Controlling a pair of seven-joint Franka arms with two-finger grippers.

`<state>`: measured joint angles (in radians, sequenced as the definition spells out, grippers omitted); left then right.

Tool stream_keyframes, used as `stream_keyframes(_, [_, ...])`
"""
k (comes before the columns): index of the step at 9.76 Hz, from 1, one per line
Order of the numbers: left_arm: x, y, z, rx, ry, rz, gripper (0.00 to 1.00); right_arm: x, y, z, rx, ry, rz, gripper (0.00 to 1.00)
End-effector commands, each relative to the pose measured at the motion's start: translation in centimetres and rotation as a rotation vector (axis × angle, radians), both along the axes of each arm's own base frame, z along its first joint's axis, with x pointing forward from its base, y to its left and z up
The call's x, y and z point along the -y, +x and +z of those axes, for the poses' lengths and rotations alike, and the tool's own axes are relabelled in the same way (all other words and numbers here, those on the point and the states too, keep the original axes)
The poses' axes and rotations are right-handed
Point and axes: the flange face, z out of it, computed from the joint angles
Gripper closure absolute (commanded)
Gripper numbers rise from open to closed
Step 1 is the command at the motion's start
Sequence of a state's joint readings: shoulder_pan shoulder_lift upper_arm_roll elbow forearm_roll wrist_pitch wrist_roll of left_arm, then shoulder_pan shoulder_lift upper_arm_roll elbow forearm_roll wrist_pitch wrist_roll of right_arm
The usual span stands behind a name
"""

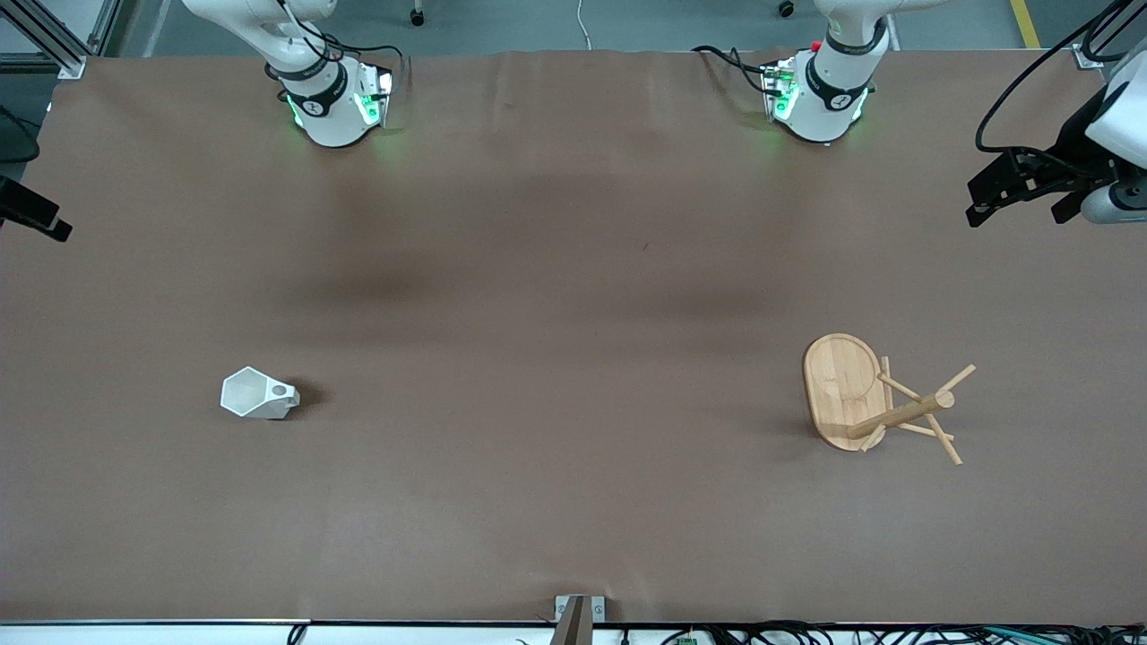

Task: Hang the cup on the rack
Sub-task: 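Reach the right gripper down toward the white faceted cup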

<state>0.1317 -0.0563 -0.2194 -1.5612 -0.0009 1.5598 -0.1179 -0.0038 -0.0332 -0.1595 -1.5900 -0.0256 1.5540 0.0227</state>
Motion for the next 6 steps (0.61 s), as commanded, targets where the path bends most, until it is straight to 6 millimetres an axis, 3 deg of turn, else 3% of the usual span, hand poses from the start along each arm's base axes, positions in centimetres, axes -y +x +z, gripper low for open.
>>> stream_keyframes(1, [-0.2, 0.2, -1.6, -0.037, 0.018, -0.008, 0.00, -0.1, 0.8, -2.9, 0.014, -0.017, 0.005, 0.00])
stream_keyframes(3, [-0.4, 0.2, -1.7, -0.040, 0.018, -0.003, 0.00, 0.1, 2.1, -6.8, 0.030, -0.024, 0.008, 0.00])
stream_keyframes(6, [-1.4, 0.4, -1.7, -0.038, 0.018, 0.011, 0.00, 0.3, 6.3, -13.7, 0.030, -0.046, 0.016, 0.00])
